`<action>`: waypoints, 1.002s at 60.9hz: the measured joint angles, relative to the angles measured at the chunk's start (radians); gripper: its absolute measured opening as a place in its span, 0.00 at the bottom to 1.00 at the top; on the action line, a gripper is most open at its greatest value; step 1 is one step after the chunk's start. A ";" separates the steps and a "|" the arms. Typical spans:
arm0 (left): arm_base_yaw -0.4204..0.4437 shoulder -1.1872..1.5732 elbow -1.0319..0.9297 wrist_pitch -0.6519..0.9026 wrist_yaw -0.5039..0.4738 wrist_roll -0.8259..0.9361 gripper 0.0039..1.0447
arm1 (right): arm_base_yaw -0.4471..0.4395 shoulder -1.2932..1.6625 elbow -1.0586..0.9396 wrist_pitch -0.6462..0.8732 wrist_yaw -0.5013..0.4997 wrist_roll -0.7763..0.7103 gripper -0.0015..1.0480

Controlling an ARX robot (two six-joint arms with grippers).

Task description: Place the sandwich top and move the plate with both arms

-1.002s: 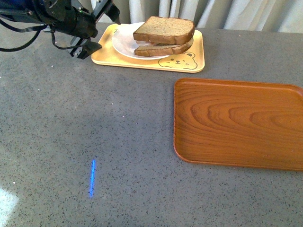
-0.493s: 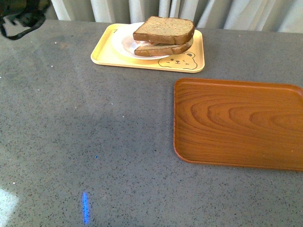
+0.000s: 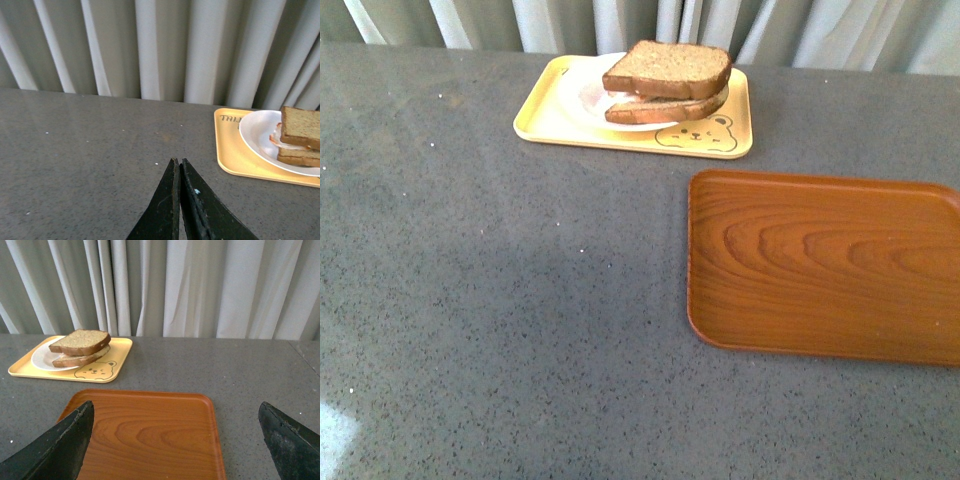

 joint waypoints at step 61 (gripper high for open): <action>0.002 -0.840 -0.348 -0.483 0.003 0.007 0.01 | 0.000 0.000 0.000 0.000 0.000 0.000 0.91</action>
